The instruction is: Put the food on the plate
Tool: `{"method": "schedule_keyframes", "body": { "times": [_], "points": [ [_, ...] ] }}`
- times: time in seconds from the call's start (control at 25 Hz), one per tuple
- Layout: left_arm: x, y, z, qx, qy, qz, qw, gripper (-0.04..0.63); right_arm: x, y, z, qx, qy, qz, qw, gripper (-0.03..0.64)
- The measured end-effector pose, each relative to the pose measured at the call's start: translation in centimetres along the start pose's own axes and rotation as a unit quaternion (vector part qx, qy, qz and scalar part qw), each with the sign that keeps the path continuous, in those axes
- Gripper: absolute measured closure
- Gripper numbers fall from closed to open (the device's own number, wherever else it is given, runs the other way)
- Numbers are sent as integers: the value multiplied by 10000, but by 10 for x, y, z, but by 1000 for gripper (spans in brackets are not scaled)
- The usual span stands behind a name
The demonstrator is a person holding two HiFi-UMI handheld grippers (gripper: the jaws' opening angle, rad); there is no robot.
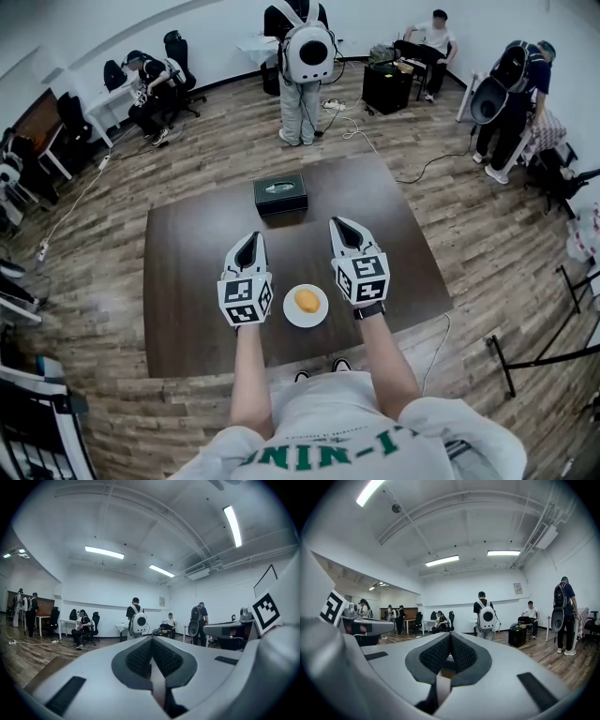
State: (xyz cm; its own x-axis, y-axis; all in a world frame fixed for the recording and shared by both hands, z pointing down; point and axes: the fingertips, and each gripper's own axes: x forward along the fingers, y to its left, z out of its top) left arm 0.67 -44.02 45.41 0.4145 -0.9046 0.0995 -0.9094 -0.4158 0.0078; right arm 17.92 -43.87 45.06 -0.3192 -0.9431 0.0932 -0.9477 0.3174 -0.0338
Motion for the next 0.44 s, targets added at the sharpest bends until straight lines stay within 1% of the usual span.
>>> {"method": "schedule_keyframes", "body": {
  "times": [0.2,0.44],
  "points": [
    [-7,0,-7,-61,22,10,10000,584,-4,6,-5,-74,44,49,10000,601],
    [-10,-3,-21,-67,152,-83,9998,584,-4,15,-19,-183,241,144,9994,601]
  ]
}}
